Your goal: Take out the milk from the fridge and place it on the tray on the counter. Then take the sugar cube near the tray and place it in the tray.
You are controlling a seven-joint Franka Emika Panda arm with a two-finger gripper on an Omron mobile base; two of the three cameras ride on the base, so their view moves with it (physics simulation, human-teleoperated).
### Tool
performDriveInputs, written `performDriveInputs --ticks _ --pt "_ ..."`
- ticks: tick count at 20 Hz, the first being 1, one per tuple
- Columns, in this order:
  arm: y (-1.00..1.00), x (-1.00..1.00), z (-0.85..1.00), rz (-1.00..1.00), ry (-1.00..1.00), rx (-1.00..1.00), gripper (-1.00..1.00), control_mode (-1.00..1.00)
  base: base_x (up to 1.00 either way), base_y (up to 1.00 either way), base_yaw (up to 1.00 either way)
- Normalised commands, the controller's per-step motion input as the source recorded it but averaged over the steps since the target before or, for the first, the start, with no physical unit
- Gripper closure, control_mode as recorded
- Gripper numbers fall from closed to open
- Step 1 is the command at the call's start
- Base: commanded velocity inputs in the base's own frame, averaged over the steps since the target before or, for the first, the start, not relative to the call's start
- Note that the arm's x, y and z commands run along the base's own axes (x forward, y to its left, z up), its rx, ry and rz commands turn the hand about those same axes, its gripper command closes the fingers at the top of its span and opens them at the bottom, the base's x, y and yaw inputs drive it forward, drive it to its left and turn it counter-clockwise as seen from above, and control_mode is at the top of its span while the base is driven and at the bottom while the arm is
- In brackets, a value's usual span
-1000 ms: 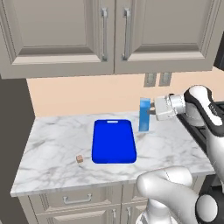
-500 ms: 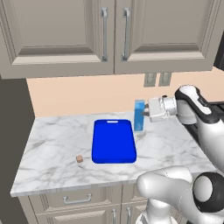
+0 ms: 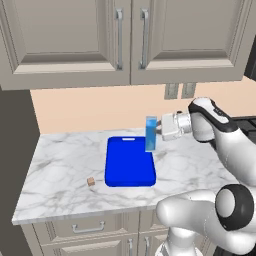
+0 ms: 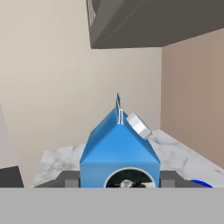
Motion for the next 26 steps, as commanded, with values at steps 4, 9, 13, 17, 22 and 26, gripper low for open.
performDriveInputs --ticks 4,9,13,17,22,26 --pt "0.03 0.27 -0.15 0.0 0.0 0.0 1.0 -1.0 0.0 0.0 0.0" --pt "0.0 0.32 -0.19 0.0 0.0 0.0 1.0 -1.0 0.0 0.0 0.0" --pt "0.0 0.34 -0.19 0.01 0.0 0.0 1.0 -1.0 0.0 0.0 0.0" --pt "0.0 0.33 -0.23 0.0 0.0 0.0 1.0 -1.0 0.0 0.0 0.0" --pt "0.0 0.37 -0.25 0.02 0.0 0.0 1.0 -1.0 0.0 0.0 0.0" --pt "0.0 0.26 -0.26 0.02 -0.05 0.0 1.0 -1.0 0.0 0.0 0.0"
